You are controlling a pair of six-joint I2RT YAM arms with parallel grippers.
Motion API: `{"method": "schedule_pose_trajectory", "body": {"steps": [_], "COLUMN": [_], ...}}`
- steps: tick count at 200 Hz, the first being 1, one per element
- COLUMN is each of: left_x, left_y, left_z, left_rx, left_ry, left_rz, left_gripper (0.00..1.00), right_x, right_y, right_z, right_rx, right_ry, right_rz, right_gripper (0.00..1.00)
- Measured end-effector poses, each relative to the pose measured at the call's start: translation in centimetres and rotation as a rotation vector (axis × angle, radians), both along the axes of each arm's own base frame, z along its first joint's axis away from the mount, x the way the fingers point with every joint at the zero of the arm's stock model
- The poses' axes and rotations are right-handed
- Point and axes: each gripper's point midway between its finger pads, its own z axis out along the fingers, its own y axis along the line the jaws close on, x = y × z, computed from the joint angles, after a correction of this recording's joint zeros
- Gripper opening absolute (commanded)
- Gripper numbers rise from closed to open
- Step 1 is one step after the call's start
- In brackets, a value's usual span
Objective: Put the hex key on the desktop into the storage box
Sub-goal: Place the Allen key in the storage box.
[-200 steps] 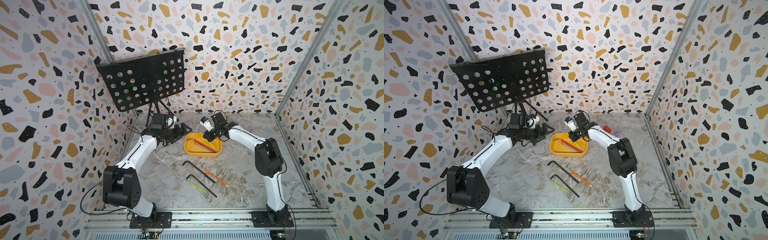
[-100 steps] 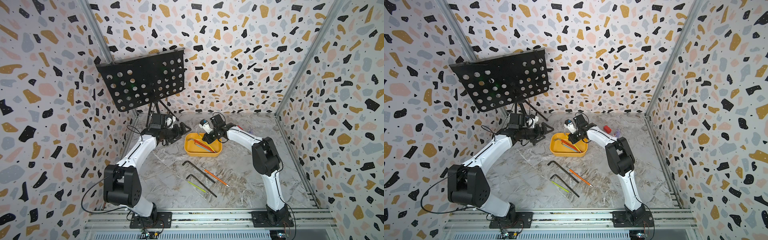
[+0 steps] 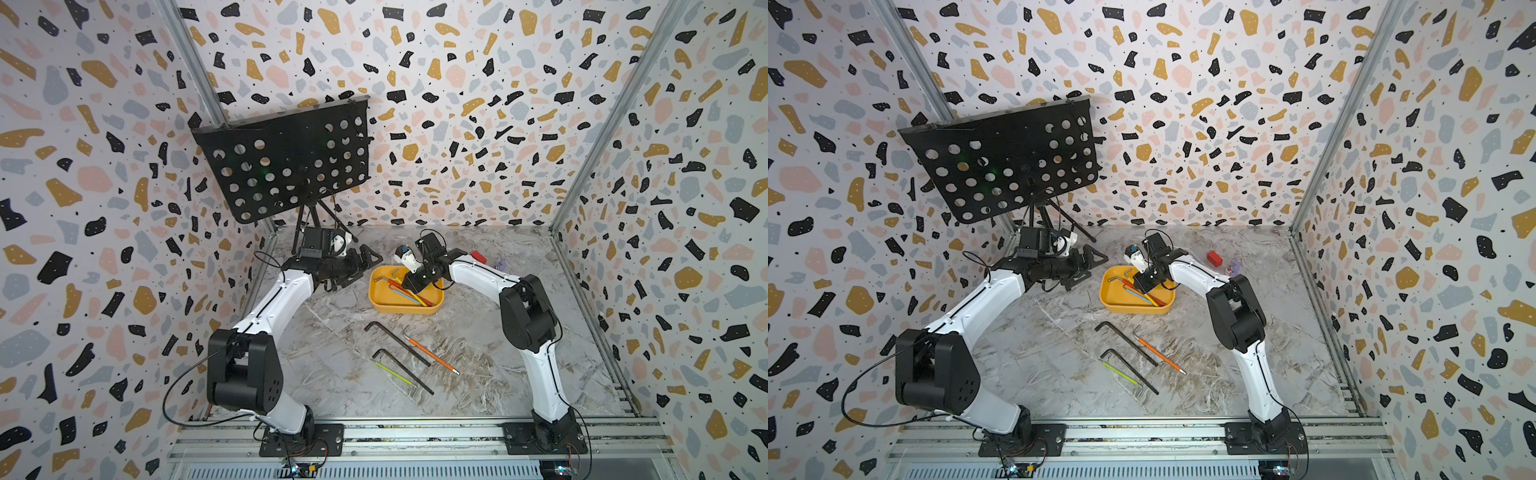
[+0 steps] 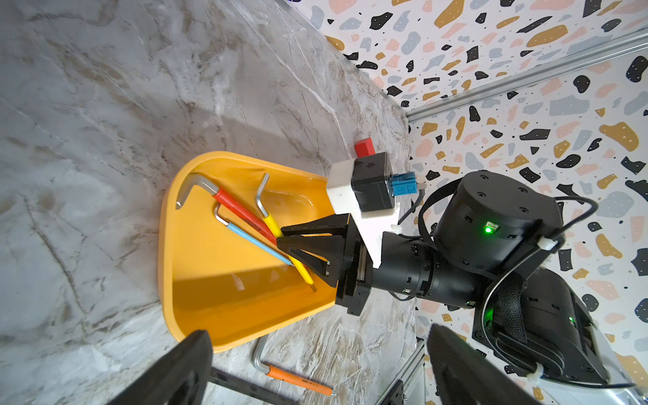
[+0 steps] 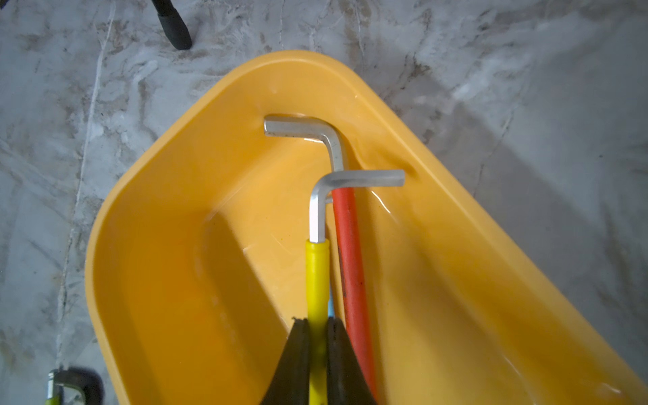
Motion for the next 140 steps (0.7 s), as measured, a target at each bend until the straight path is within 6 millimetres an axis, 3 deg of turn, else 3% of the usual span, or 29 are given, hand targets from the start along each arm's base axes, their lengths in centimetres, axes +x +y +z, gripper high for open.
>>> {"method": "schedule_pose_trajectory", "body": {"steps": [37,101,140], "left_x": [0.0,0.0,0.0], "left_y": [0.0,0.0,0.0], "left_z": [0.0,0.0,0.0], "left_rx": [0.0,0.0,0.001], "left_ry": [-0.001,-0.002,-0.003], "left_rz": [0.0,0.0,0.001], "left_gripper": [1.0,1.0,1.0], "right_x": [0.0,0.0,-1.3], "right_y": [-0.1,-0.4,-1.6], "right_z": [-0.1,0.3,4.0], "right_rx": [-0.009,-0.013,0.007], "right_ry": [-0.002,-0.011,-0.056], "right_rz": [-0.001,-0.01,-0.021], "right_gripper": [0.3,0.33,0.33]}}
